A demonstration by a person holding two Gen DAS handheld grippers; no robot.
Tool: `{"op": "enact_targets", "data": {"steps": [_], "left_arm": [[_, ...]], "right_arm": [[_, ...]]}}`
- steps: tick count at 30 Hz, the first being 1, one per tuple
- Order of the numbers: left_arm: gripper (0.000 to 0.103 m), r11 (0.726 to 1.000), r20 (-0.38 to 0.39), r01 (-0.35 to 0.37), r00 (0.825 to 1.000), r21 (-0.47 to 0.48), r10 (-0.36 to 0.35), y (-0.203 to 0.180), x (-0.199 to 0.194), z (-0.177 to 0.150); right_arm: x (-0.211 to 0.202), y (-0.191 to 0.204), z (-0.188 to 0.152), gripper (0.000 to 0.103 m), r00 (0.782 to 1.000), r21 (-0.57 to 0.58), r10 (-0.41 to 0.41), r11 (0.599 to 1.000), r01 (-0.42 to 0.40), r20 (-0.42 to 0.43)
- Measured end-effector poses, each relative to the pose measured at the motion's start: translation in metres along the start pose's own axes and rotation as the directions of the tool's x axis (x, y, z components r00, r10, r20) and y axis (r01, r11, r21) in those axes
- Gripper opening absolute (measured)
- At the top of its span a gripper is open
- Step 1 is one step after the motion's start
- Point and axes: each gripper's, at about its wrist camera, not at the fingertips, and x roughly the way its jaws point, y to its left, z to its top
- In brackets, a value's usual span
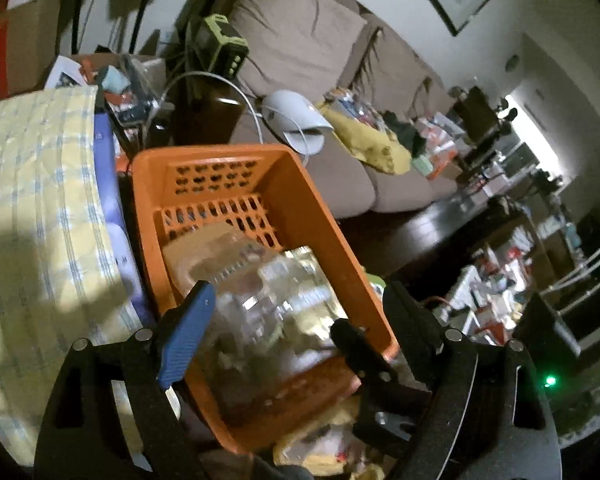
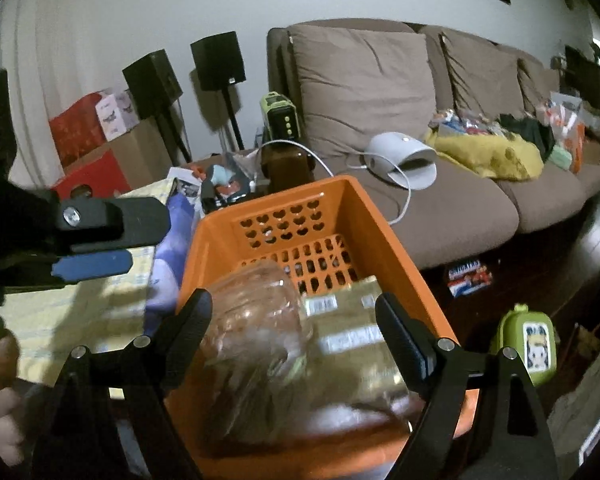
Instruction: Organize objects
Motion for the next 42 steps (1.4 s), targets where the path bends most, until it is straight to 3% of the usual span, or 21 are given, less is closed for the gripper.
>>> {"op": "enact_targets", "data": {"steps": [2, 5, 8, 9, 13, 19, 23, 27, 34, 42], "left_arm": [[0.084, 1.000, 0.016, -0.011, 1.000, 0.022, 0.011, -0.006, -0.009, -0.006], [0.084, 0.987, 0.074, -0.116, 0.991, 0.108, 0.109, -0.020, -0.029, -0.015], [0.087, 0.955, 0.138, -0.219, 0.971, 0.198, 0.194, -0.033, -0.046, -0.028], [0.088, 0.933, 0.166, -0.269, 0.958, 0.238, 0.234, -0.039, -0.052, -0.034], [0.089, 0.886, 0.228, -0.363, 0.925, 0.290, 0.304, -0.049, -0.068, -0.055], [0.089, 0.860, 0.259, -0.412, 0.903, 0.300, 0.343, -0.053, -0.081, -0.072], [0.089, 0.871, 0.237, -0.401, 0.910, 0.284, 0.341, -0.050, -0.085, -0.081], [0.089, 0.849, 0.235, -0.435, 0.896, 0.301, 0.376, -0.051, -0.087, -0.084], [0.089, 0.862, 0.206, -0.409, 0.910, 0.300, 0.360, -0.044, -0.093, -0.086], [0.089, 0.847, 0.214, -0.438, 0.897, 0.302, 0.387, -0.042, -0.097, -0.085]], "right_arm": [[-0.019, 0.003, 0.001, 0.086, 1.000, -0.019, -0.027, 0.999, 0.027, 0.011], [-0.033, -0.001, 0.000, 0.088, 1.000, 0.027, -0.020, 0.999, 0.019, 0.018], [-0.035, -0.002, -0.006, 0.087, 0.995, 0.007, -0.094, 0.996, 0.094, -0.036], [-0.037, -0.001, -0.010, 0.087, 0.992, -0.007, -0.122, 0.993, 0.122, -0.044], [-0.048, -0.006, -0.022, 0.087, 0.973, -0.009, -0.209, 0.978, 0.209, -0.102], [-0.087, -0.008, -0.018, 0.087, 0.971, 0.089, -0.222, 0.969, 0.230, -0.093], [-0.111, 0.006, -0.011, 0.087, 0.972, 0.088, -0.228, 0.969, 0.232, -0.053], [-0.127, 0.019, -0.008, 0.088, 0.971, 0.108, -0.239, 0.965, 0.239, -0.006], [-0.130, 0.038, -0.006, 0.088, 0.971, 0.062, -0.240, 0.969, 0.240, -0.012], [-0.130, 0.043, -0.005, 0.088, 0.973, 0.080, -0.229, 0.970, 0.230, -0.016]]}}
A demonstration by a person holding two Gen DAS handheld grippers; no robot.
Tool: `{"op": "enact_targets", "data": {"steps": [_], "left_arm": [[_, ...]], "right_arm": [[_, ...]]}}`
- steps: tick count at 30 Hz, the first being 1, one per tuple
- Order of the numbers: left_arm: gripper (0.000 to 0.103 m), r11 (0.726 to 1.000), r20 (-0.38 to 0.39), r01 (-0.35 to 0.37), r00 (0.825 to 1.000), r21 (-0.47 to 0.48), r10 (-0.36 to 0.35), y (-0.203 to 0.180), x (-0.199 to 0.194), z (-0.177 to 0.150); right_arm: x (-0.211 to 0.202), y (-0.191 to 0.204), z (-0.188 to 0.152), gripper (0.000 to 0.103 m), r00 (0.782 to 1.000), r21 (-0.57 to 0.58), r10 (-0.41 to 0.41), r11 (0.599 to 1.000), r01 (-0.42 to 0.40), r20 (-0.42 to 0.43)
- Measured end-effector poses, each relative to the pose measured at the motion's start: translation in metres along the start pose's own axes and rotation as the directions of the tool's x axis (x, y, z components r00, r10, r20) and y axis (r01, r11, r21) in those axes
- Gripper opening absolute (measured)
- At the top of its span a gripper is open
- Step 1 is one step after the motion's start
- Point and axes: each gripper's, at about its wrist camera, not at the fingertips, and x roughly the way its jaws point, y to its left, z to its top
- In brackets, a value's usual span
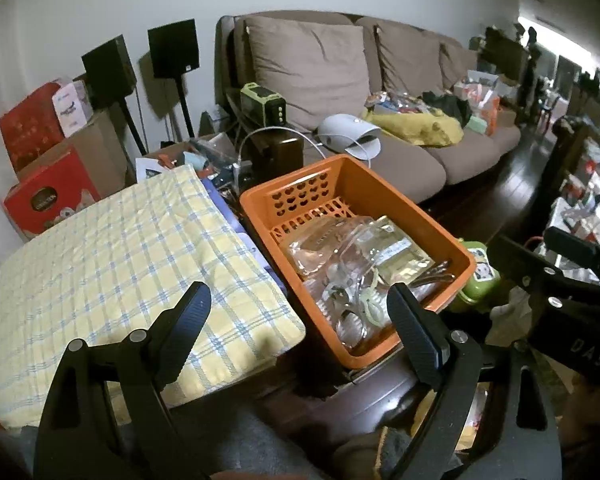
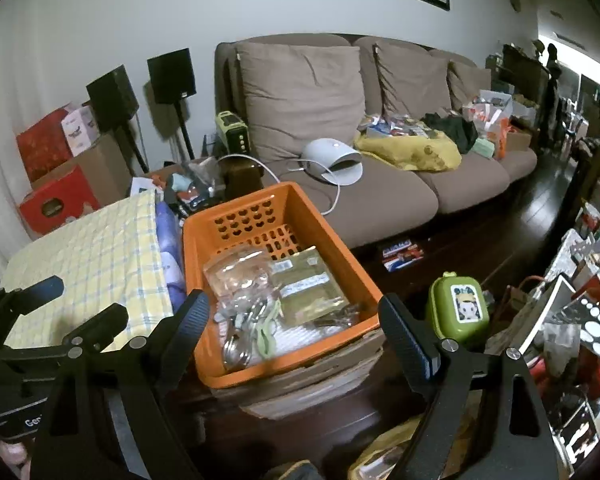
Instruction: Organize objects
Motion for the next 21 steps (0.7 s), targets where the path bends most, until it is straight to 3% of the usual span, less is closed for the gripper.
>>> {"op": "enact_targets", "data": {"steps": [6, 21], "left_arm": [[0.089, 0.998, 0.003, -0.055, 0.998, 0.032, 0.055, 0.000, 0.004, -0.005], [0.089, 0.998, -0.002, -0.062, 0.998, 0.010, 0.062, 0.013, 0.004, -0.009]], "right_arm": [[0.000, 0.002, 0.000, 0.088, 1.000, -0.002, 0.001, 1.000, -0.001, 0.001], [0.005, 0.005, -0.003, 0.088, 1.000, 0.022, -0.012, 1.000, 0.013, -0.015]]}}
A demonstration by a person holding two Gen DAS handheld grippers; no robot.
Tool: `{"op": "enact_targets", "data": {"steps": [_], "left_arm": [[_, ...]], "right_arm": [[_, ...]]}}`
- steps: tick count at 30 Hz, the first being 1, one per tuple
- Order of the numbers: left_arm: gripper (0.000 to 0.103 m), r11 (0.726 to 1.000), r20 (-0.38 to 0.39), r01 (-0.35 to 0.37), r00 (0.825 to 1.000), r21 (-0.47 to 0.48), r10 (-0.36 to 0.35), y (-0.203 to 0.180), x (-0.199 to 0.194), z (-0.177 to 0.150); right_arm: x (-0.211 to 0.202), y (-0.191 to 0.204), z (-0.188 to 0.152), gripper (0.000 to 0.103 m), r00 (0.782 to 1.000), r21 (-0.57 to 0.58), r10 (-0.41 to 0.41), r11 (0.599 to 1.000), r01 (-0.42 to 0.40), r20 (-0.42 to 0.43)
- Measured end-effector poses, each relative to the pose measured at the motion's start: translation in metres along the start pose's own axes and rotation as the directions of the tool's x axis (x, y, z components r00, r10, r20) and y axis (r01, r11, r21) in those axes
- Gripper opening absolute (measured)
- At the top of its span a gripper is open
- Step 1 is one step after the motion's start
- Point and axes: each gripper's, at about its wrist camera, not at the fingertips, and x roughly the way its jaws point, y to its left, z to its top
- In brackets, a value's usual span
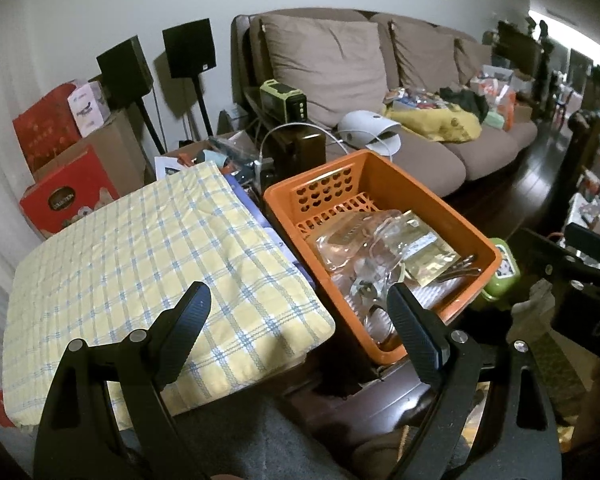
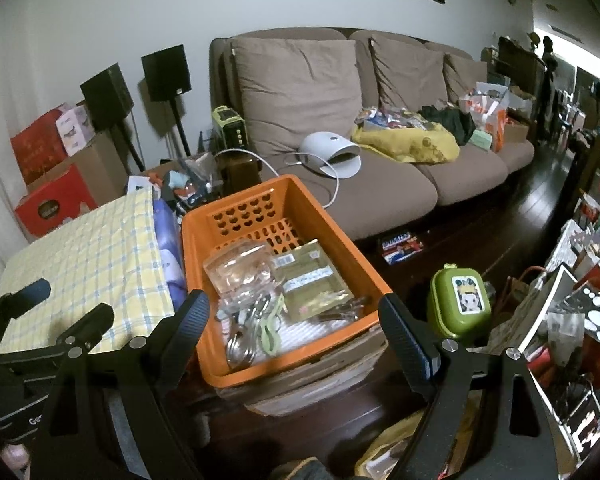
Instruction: Organize objects
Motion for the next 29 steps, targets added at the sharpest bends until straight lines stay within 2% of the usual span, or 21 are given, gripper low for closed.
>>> {"op": "enact_targets", "data": {"steps": [12, 16, 29], "left_arm": [[0.089, 1.000, -0.005, 0.011, 1.000, 0.012, -0.011, -0.004, 0.003, 0.000], [0.089, 0.999, 0.006, 0.039, 0.999, -0.008, -0.039, 0.001, 0.000, 0.000], [0.089, 0.999, 0.016, 0.037, 0.999, -0.034, -0.036, 0.010, -0.004, 0.002]], "right_arm": [[-0.003, -0.004, 0.002, 0.088, 1.000, 0.027, -0.007, 1.000, 0.007, 0.006], [-0.006, -0.003, 0.002, 0.088, 0.999, 0.031, -0.029, 0.999, 0.028, 0.025], [-0.007, 0.001, 0.001, 0.088, 0.999, 0.024, -0.029, 0.999, 0.028, 0.026]]}}
